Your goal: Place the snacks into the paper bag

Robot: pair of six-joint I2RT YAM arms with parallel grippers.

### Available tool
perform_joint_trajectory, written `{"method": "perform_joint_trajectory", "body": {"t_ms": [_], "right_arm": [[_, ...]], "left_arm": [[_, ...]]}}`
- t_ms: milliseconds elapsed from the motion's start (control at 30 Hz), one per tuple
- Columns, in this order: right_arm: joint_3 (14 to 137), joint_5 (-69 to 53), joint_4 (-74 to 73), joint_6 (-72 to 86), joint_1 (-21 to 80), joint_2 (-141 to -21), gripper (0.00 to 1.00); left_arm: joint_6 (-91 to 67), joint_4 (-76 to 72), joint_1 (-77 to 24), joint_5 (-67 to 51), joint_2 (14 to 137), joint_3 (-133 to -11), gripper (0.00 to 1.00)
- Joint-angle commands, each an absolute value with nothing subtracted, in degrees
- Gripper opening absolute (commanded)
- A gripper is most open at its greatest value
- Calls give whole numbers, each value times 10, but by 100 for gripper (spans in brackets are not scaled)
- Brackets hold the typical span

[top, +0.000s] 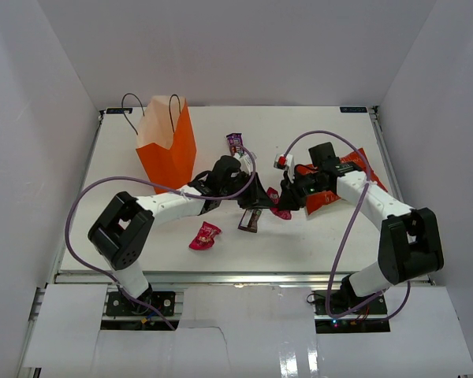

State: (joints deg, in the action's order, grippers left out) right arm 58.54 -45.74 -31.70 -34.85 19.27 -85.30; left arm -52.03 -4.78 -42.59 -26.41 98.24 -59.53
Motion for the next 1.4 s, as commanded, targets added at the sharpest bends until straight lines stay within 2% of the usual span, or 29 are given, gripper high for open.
{"method": "perform_joint_trajectory", "body": {"t_ms": [0, 133, 200, 233, 333, 367, 433, 500, 733, 867, 933, 1067, 1200, 1367], "right_arm": [[585, -496, -322, -350, 193, -829, 30], [584, -504, -323, -352, 194, -826, 31], [583, -504, -324, -354, 193, -825, 33], [582, -501, -324, -355, 193, -824, 36], [582, -495, -325, -356, 193, -822, 55], [584, -494, -328, -360, 193, -821, 72], [589, -490, -335, -364, 193, -817, 86], [602, -487, -340, -367, 192, -815, 91], [655, -495, -352, -375, 164, -787, 95], [657, -483, -354, -389, 152, -790, 95], [644, -482, -352, -390, 151, -795, 95], [627, -490, -350, -386, 149, -802, 95], [624, -487, -350, -388, 149, -809, 95], [625, -483, -350, -393, 148, -812, 95]], "left_arm": [[-511, -40, -425, -264, 987, -609, 27], [-505, -43, -425, -267, 984, -610, 15], [-497, -42, -425, -266, 977, -609, 5], [-490, -39, -425, -261, 972, -607, 2], [-469, -11, -425, -238, 950, -606, 0], [-448, -4, -425, -229, 936, -608, 0], [-425, 51, -425, -200, 919, -613, 0], [-392, 79, -425, -178, 887, -616, 0], [-317, 198, -425, -97, 726, -623, 0], [-285, 271, -423, -13, 641, -677, 0], [-273, 324, -411, 75, 625, -745, 0], [-225, 362, -362, 136, 644, -863, 0], [-193, 388, -267, 102, 706, -988, 0], [-185, 400, -152, 59, 777, -1088, 0]]}}
